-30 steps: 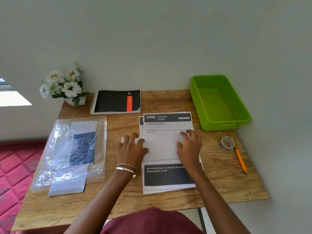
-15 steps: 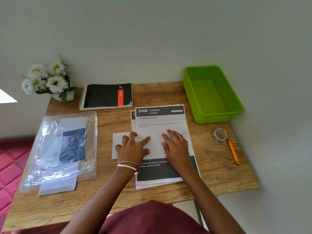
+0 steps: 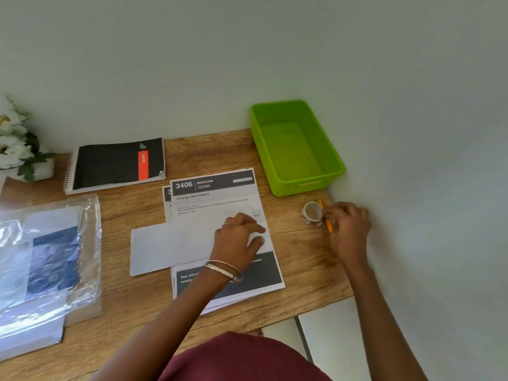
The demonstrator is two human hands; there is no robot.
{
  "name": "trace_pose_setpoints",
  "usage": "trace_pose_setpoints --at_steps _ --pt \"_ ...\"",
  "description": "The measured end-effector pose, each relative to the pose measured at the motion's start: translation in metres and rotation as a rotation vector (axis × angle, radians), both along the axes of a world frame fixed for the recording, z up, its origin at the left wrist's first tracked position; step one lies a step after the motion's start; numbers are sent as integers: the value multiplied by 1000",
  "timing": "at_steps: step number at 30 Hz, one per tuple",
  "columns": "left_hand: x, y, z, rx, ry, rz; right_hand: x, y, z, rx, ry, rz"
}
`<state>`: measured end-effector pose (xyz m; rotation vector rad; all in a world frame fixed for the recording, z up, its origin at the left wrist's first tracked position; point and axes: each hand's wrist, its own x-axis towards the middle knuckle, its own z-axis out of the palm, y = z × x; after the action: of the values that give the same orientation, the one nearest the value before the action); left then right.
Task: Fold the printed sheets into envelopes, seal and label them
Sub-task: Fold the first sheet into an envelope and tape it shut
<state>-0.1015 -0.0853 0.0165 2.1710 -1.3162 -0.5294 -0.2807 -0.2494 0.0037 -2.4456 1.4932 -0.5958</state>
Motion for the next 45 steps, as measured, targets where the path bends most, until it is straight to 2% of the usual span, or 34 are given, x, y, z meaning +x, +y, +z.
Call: trace_pose_setpoints --at_steps 4,9,16,21,25,30,34,39,42,45 --pt "-24 -32 3 -8 107 -79 -7 -21 -1 -63 148 214" --pt "-40 -48 6 -11 213 -48 3 -32 -2 -106 158 392" --pt "-41 -46 5 -48 245 30 4 -36 -8 24 22 401" --pt "-36 -41 6 -220 269 116 6 -25 3 167 -174 364" --pt "-21 -36 13 -385 246 154 9 -9 23 496 -464 378" --pt "3 -29 32 -415 206 -86 14 11 50 688 -515 491" --pt "8 -25 35 -475 -5 -196 19 25 61 734 -635 466" --pt "2 -19 30 -593 -143 -112 27 43 70 795 -736 445" --pt "4 -17 29 -614 -148 -76 30 48 70 797 -762 392" --pt "4 -15 29 -606 -107 -56 30 51 69 758 -728 431"
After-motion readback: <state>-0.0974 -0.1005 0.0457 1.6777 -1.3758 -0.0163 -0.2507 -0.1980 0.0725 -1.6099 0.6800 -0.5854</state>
